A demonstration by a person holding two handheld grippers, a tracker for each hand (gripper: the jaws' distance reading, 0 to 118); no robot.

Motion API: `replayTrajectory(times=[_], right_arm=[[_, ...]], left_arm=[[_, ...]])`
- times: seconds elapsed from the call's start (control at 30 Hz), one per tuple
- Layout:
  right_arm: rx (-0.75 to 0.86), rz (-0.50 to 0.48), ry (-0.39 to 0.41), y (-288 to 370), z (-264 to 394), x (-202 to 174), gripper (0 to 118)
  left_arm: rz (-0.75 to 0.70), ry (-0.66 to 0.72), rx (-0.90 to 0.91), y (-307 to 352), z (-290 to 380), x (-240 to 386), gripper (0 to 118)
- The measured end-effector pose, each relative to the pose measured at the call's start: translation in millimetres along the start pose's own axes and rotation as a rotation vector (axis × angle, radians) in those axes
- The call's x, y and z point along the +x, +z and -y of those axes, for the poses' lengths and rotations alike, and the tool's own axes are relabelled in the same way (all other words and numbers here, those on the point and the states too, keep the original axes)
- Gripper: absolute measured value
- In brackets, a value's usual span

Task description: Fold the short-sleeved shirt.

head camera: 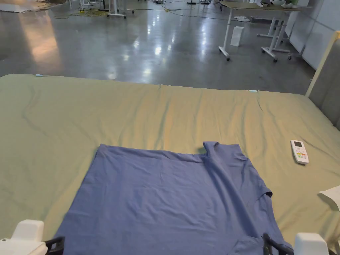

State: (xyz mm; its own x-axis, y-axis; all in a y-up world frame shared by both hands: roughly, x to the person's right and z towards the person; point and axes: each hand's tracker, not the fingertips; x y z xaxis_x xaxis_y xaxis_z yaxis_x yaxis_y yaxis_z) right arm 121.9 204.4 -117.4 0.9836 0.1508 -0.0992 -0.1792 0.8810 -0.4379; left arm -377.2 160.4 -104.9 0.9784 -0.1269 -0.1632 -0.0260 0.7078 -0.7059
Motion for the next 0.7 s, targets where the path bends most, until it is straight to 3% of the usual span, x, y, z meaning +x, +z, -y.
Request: replayTrajectory(times=[0.17, 0.2, 0.23, 0.33, 0.43, 0.5, 0.53, 0.7], right_arm=[[0.203, 0.008, -0.075, -10, -34, -26, 78], [0.250, 0.009, -0.083, -10, -40, -30, 71], [0.274, 0.012, -0.084, -10, -44, -33, 54], [0.353, 0.036, -0.045, -12, -57, -45, 13], [0.373, 0.021, -0.046, -11, -64, -51, 0], [0.359, 0.035, -0.064, -12, -66, -54, 0], [0.408, 0.064, -0.022, -9, -68, -56, 0], [0.352, 0.033, -0.060, -13, -68, -55, 0]], left_arm=[[0.112, 0.118, 0.252, 24, -46, 45, 66], [0.120, 0.125, 0.308, 28, -54, 52, 63], [0.127, 0.127, 0.353, 29, -61, 55, 58], [0.097, 0.116, 0.467, 45, -79, 73, 22], [0.080, 0.077, 0.557, 62, -87, 85, 4], [0.068, 0.071, 0.569, 67, -91, 88, 2], [0.056, 0.068, 0.576, 70, -92, 90, 1], [0.081, 0.065, 0.511, 74, -85, 75, 0]])
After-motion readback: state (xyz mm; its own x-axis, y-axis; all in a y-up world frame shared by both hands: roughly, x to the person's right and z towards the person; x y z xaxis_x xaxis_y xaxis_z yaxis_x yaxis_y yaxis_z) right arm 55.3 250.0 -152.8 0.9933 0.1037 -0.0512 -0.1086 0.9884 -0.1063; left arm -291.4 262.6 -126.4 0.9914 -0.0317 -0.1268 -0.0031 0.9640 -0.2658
